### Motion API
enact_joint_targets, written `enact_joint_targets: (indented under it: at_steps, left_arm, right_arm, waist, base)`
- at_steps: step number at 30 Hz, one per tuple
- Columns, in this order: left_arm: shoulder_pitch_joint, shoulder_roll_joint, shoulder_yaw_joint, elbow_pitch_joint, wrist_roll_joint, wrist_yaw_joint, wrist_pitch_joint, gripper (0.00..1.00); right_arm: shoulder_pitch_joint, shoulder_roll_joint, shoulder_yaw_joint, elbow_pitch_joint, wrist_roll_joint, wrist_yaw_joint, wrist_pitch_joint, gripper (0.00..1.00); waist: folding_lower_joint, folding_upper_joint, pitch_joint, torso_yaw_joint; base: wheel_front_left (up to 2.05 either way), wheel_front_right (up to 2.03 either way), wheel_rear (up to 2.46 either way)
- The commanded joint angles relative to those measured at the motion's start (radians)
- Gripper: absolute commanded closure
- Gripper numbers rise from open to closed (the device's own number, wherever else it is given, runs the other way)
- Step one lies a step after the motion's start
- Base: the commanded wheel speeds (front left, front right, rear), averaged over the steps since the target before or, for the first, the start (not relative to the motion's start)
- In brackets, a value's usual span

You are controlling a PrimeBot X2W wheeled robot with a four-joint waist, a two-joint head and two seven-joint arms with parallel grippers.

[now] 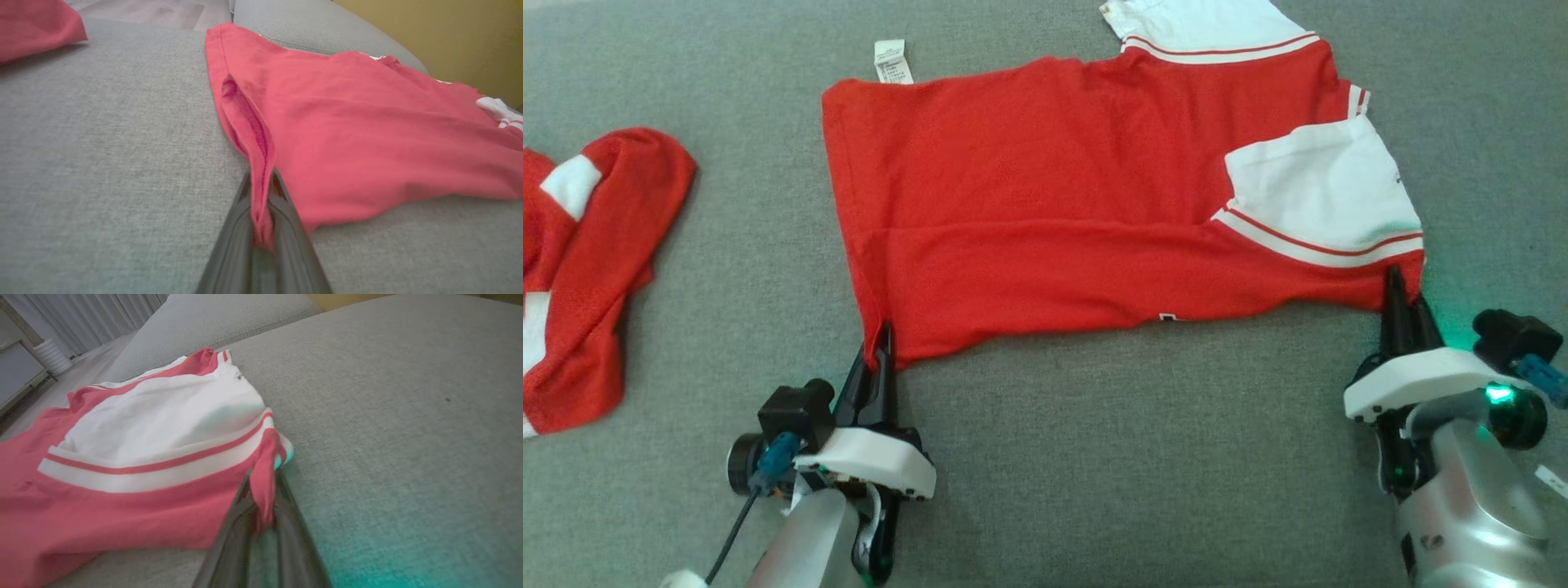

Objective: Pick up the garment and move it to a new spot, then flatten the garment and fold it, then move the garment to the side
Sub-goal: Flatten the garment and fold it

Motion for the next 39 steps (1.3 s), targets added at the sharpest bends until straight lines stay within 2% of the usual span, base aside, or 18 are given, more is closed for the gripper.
enact_joint_targets:
  at_steps: [1,10,17,18,19,25,28,33,36,39]
  left_arm:
    - [0.018,0.009,0.03,-0.013,-0.006,0.006,-0.004,1.0]
    - [0.116,0.009,0.12,-0.036,0.015,-0.002,-0.004,1.0]
    - [0.201,0.009,0.146,-0.016,0.03,-0.023,-0.004,1.0]
    - [0.2,0.009,0.148,-0.016,0.03,-0.023,-0.004,0.67]
    - [0.196,0.009,0.15,-0.018,0.028,-0.023,-0.004,0.0]
    - [0.085,0.01,0.145,-0.046,0.045,-0.023,-0.004,0.0]
    - [-0.046,0.043,0.139,-0.006,0.066,-0.043,0.004,0.0]
    - [-0.296,0.151,0.067,0.096,0.101,-0.09,0.21,0.0]
    - [-0.398,0.203,0.029,0.136,0.088,-0.1,0.337,0.0]
    - [-0.461,0.238,-0.004,0.16,0.053,-0.103,0.406,0.0]
  right_arm:
    - [0.003,0.007,0.032,-0.005,0.004,0.002,0.0,1.0]
    - [0.096,-0.034,0.029,-0.062,0.077,0.002,-0.016,1.0]
    - [0.241,-0.099,0.145,-0.145,0.164,0.002,0.037,1.0]
    - [0.252,-0.105,0.161,-0.165,0.185,0.002,0.05,0.67]
    - [0.26,-0.112,0.166,-0.185,0.207,0.002,0.057,0.0]
    - [0.228,-0.15,0.185,-0.292,0.266,0.002,0.055,0.0]
    - [0.181,-0.165,0.202,-0.325,0.253,0.002,0.066,0.0]
    - [0.073,-0.177,0.258,-0.373,0.231,0.002,0.108,0.0]
    - [0.008,-0.178,0.29,-0.398,0.227,0.002,0.124,0.0]
    - [-0.042,-0.182,0.313,-0.408,0.227,0.002,0.133,0.0]
  waist:
    - [-0.0001,0.0,-0.008,0.001]
    - [-0.0001,0.0,-0.14,0.006]
    - [-0.0001,0.0,-0.185,0.004]
    - [-0.0001,0.0,-0.182,0.004]
    - [-0.0001,0.0,-0.176,0.004]
    - [-0.0001,0.0,-0.116,0.013]
    - [-0.0001,0.0,-0.08,0.02]
    - [-0.0001,0.0,-0.016,0.019]
    - [-0.0001,0.0,0.021,0.01]
    - [-0.0001,0.0,0.053,0.002]
  base:
    - [0.0,0.0,0.0]
    - [0.0,0.0,0.0]
    - [0.0,0.0,0.0]
    - [0.0,0.0,0.0]
    - [0.0,0.0,0.0]
    - [0.0,0.0,0.0]
    - [0.0,0.0,0.0]
    - [0.0,0.0,0.0]
    - [0.0,0.0,0.0]
    - [0.0,0.0,0.0]
